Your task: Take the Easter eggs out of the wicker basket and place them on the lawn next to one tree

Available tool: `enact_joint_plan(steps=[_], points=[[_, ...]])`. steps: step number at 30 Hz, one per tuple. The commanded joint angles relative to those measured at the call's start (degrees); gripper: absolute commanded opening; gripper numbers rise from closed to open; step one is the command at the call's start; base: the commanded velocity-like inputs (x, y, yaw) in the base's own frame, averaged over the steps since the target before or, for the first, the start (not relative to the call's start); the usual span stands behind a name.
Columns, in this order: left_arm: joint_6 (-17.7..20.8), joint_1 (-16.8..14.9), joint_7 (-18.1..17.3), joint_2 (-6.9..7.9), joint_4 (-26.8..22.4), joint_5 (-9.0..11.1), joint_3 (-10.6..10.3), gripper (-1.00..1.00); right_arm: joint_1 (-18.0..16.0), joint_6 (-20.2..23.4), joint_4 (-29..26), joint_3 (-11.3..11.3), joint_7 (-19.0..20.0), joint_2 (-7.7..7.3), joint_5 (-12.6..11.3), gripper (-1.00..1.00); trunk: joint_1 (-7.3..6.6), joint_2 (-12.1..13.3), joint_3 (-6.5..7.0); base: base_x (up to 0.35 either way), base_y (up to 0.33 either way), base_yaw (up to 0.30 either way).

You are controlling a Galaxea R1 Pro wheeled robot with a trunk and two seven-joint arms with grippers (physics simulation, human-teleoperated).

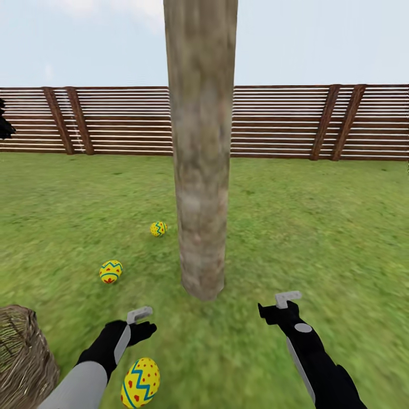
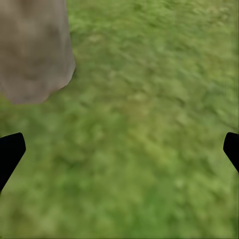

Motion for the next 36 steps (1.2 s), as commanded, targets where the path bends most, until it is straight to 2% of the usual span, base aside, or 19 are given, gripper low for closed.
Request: enact_joint_plan(steps=[1,12,36], points=[[0.3,0.0,-0.2,-0.08,-0.1,-0.6,0.5,1.00,0.0,0.4,-0.1,0.1,0.1,-0.05,0.6,1.00,-0.03,0.0,0.17,0.000,0.000,0.000],[0.2,0.0,0.3,-0.05,-0.2,-0.3,0.6,1.00,0.0,0.4,-0.1,0.2,0.1,-0.05,0.7,1.00,-0.32,0.1,2.61,-0.040,0.000,0.000],[0.2,0.0,0.4,-0.04,-0.2,-0.4,0.7,1.00,0.0,0.4,0.2,0.3,0.0,-0.05,0.8,1.00,-0.94,0.5,7.93,-0.335,0.000,0.000]])
